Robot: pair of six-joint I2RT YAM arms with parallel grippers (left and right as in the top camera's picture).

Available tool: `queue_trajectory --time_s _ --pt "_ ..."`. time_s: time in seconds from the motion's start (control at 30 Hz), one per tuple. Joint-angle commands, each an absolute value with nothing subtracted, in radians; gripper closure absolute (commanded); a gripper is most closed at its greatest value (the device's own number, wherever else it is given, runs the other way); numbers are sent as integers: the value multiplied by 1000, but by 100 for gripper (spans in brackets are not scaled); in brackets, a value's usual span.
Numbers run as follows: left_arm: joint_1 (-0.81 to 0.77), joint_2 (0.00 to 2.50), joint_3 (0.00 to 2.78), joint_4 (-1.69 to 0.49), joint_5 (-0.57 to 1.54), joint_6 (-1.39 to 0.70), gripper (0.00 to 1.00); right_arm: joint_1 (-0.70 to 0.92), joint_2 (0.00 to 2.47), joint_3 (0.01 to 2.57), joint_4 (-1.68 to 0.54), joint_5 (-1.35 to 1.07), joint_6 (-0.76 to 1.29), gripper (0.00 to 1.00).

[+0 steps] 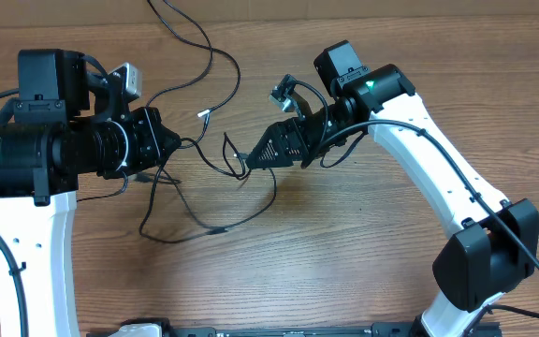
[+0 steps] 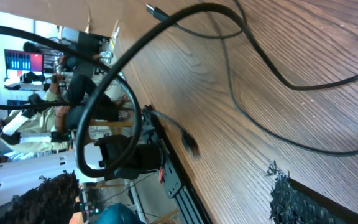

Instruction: Untangle cables

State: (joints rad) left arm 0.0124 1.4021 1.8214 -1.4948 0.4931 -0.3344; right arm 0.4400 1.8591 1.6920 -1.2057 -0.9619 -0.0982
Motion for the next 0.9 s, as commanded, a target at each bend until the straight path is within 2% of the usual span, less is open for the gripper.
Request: queue_trajectory --time_s 0.0,0.43,0.73,0.8,0.87 --pt "4 1398 1836 -1488 514 -337 96 440 1861 1689 -1209 -997 -125 0" --pt "-94 1400 1836 -1473 516 -336 96 495 1861 1689 -1156 -1044 -124 0" --pt "-100 1400 1836 -1477 515 -324 96 505 1861 1689 -1114 -944 31 0" --pt "-100 1400 1836 -1477 514 -322 96 505 1861 1689 -1115 -944 31 4" --pt "-99 1400 1836 -1477 514 -322 96 505 1861 1689 -1116 -943 37 18"
